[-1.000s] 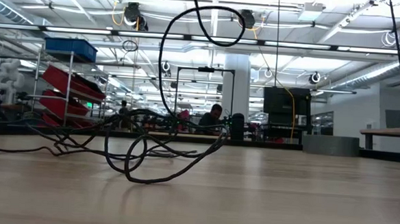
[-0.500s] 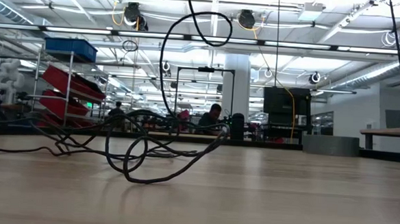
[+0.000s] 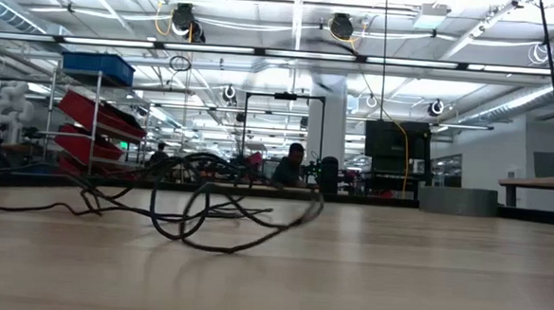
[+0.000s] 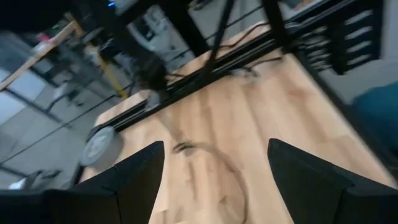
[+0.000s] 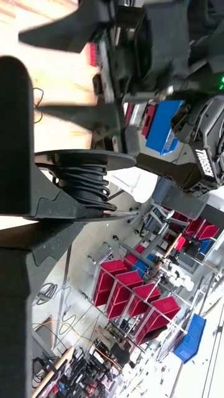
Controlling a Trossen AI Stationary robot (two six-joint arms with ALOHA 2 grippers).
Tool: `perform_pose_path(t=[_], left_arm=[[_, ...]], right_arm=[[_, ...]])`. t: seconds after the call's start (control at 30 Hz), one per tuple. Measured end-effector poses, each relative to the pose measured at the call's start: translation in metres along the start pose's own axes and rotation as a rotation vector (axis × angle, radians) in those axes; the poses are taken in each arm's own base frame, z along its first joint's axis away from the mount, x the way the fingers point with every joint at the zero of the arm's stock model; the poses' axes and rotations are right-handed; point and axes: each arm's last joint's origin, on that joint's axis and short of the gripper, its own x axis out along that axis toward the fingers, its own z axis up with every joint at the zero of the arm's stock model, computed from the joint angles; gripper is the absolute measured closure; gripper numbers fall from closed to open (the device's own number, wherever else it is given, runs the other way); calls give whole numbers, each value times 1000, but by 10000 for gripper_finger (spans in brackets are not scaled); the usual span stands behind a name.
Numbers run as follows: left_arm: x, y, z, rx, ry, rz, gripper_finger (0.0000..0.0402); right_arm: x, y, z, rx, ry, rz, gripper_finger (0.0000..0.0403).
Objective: Coil cords
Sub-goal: Coil the black wire onto the spool
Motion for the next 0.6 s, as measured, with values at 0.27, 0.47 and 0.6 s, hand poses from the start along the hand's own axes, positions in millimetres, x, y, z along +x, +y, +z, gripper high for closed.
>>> perform_pose_path(t=[0.27, 0.47, 0.6], left_arm=[[3, 3, -1, -3, 5, 9, 109], [13, 13, -6, -39, 29, 36, 109], [19, 15, -14, -72, 50, 5, 109]], right_arm=[[0, 0, 0, 0, 0, 0, 403], [0, 0, 0, -2, 0, -1, 403], [0, 0, 0, -6, 0, -1, 403]])
